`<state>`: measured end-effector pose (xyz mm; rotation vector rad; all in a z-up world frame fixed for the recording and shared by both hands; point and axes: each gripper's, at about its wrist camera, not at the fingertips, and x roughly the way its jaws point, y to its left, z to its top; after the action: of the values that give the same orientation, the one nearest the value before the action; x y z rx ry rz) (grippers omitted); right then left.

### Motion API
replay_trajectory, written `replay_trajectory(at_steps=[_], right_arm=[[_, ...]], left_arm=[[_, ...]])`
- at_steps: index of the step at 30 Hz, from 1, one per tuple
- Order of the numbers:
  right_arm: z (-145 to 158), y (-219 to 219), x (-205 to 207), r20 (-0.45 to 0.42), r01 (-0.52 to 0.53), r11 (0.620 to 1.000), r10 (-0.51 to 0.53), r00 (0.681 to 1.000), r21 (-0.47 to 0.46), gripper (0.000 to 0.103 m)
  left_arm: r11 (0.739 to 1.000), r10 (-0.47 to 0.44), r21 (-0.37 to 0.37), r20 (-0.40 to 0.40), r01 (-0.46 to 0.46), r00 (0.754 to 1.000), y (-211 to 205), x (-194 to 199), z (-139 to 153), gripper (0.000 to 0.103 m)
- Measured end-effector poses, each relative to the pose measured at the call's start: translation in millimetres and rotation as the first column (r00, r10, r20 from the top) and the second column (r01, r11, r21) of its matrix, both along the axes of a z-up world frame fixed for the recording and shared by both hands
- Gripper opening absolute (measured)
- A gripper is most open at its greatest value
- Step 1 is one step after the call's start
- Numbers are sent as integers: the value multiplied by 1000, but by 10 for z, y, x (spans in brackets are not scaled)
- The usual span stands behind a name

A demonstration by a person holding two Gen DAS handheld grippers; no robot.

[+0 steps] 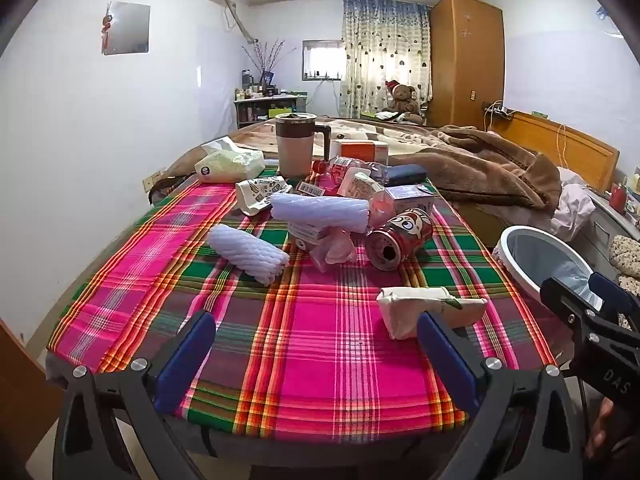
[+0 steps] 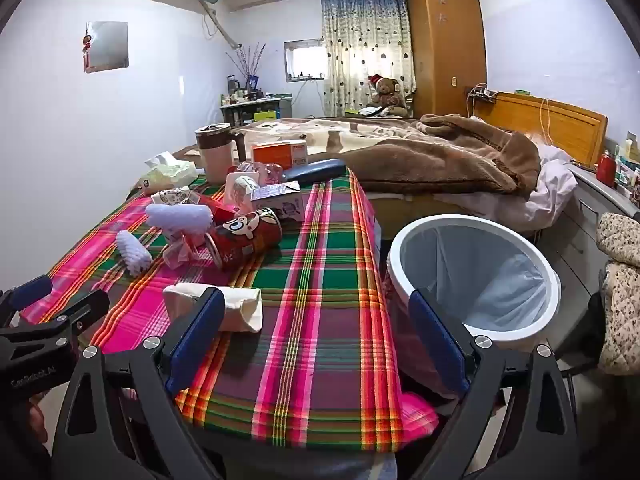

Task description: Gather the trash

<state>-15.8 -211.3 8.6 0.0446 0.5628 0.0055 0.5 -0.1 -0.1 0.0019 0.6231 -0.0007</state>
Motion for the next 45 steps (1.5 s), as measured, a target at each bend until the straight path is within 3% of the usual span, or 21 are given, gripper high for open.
replay_trajectory(at_steps=[45], right_arm=[[26, 6, -6, 9, 4, 1000, -4, 1000, 4, 95]], left_arm=[[1000, 12, -11, 20, -12, 1000, 41, 5, 12, 103]])
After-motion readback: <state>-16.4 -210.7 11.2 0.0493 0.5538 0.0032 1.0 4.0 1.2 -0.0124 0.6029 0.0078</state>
